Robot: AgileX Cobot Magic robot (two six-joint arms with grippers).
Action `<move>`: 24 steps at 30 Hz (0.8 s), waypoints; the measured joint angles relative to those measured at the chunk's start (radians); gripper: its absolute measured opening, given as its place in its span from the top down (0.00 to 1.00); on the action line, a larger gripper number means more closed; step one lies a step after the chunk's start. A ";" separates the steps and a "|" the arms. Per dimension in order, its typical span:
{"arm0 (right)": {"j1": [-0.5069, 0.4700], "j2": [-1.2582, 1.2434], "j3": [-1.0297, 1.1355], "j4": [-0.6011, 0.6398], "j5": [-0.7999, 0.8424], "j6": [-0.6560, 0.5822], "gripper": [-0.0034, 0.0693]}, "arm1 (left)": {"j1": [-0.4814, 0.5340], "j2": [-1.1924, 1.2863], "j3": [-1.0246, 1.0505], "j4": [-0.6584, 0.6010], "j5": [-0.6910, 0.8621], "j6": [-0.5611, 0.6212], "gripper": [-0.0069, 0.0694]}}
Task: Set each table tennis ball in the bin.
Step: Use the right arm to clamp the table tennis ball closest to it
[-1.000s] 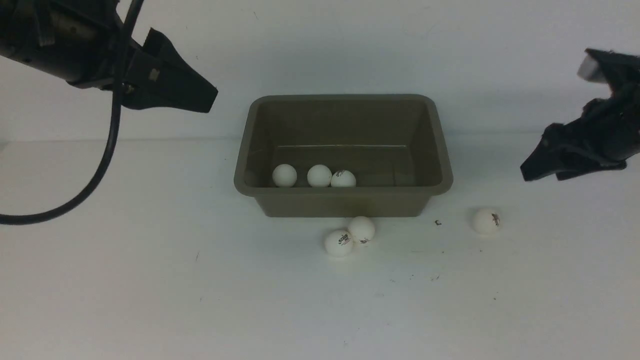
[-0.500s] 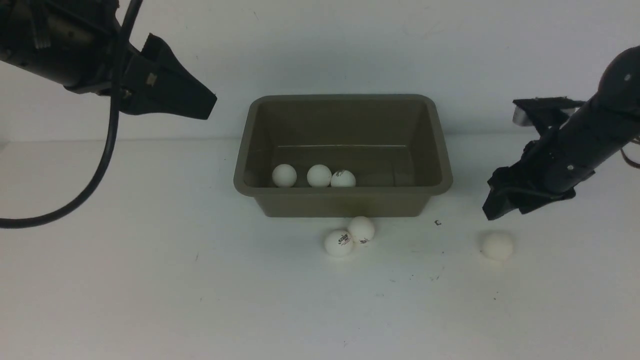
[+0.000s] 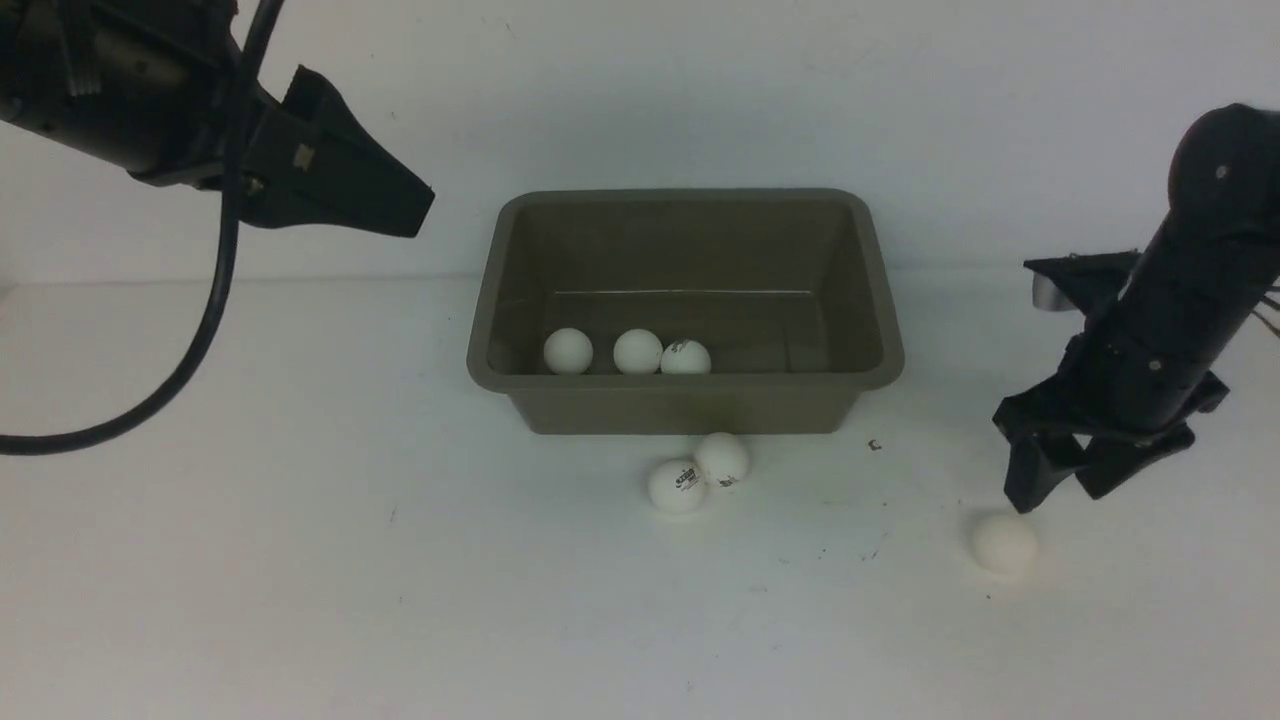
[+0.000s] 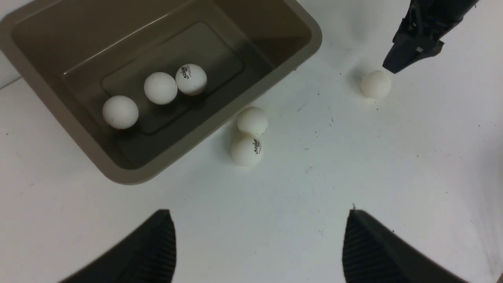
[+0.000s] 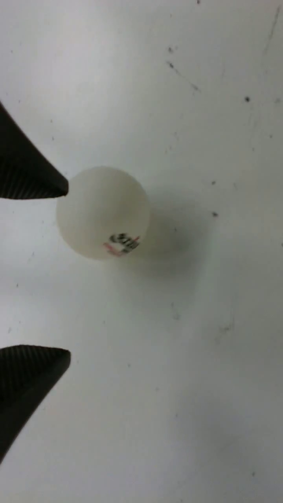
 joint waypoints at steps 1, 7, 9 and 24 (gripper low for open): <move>0.006 -0.006 0.000 0.015 0.000 0.001 0.33 | 0.000 0.000 0.000 0.000 -0.003 0.000 0.24; 0.094 -0.052 0.040 0.036 -0.001 0.038 0.33 | 0.000 0.000 0.000 0.000 -0.009 0.000 0.24; 0.123 -0.093 0.116 0.019 -0.001 0.062 0.33 | 0.000 0.000 0.000 -0.001 -0.009 0.000 0.24; 0.136 -0.312 0.331 -0.056 0.008 0.100 0.33 | 0.000 0.000 0.000 -0.048 -0.009 0.001 0.24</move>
